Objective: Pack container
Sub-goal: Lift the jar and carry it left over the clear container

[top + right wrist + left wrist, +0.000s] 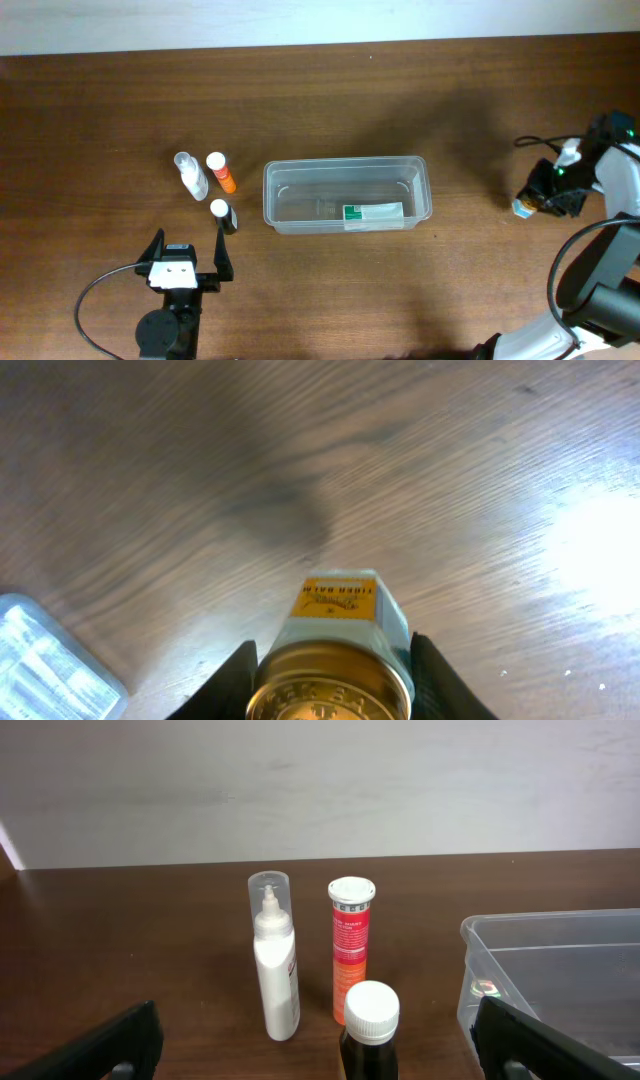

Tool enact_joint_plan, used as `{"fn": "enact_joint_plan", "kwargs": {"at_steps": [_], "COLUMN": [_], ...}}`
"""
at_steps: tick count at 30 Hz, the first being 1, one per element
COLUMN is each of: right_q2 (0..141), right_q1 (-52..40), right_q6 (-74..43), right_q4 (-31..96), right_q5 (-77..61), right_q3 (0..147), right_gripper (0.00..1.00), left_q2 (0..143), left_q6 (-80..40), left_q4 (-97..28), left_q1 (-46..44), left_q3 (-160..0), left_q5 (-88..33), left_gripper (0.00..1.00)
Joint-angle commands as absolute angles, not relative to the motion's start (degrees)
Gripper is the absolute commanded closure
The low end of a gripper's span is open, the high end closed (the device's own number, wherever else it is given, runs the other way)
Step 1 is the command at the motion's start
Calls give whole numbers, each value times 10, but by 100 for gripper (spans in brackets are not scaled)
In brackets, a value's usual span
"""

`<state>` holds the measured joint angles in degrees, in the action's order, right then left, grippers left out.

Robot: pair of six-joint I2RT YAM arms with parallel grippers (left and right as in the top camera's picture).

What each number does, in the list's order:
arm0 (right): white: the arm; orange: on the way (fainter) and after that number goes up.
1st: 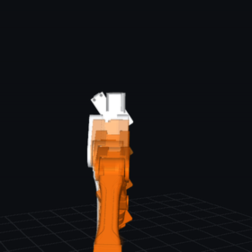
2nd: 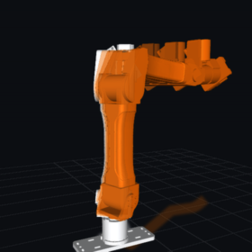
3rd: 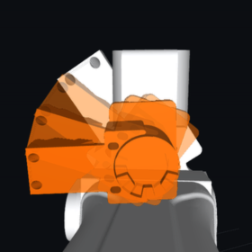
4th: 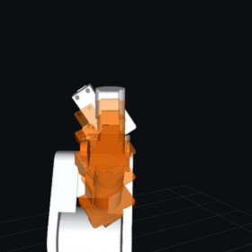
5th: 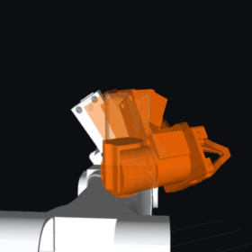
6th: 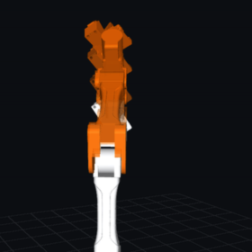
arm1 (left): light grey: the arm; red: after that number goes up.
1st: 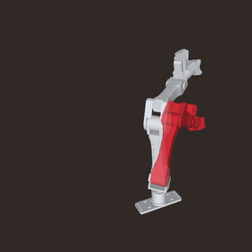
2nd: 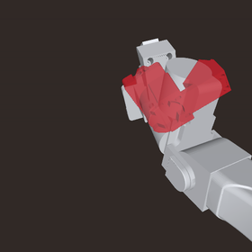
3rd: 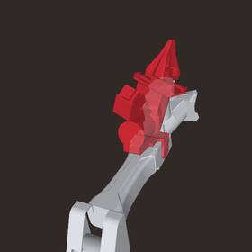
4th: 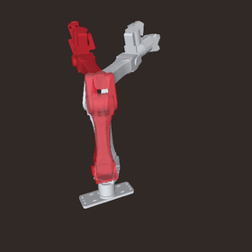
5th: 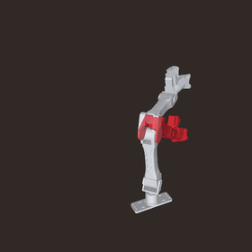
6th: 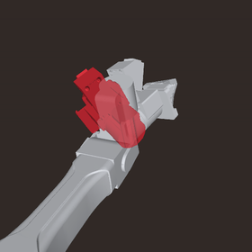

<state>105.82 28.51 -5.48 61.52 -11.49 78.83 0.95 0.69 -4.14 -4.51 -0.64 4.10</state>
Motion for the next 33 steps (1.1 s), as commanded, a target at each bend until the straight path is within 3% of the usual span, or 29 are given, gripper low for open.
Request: {"fn": "enact_joint_plan", "kwargs": {"at_steps": [1, 12, 33], "right_q2": [1058, 1026, 978], "right_q1": [257, 181, -107], "right_q6": [-30, -13, -97], "right_q4": [641, 771, 739], "right_q5": [-114, -112, -84], "right_q3": [837, 978, 993], "right_gripper": [66, 67, 68], "left_q2": [4, 4, 4], "left_q6": [18, 18, 18], "left_q4": [-43, -43, -43], "left_q1": [-43, -43, -43], "left_q3": [-5, -5, -5], "left_q5": [48, 48, 48], "left_gripper": [1, 1, 1]}}
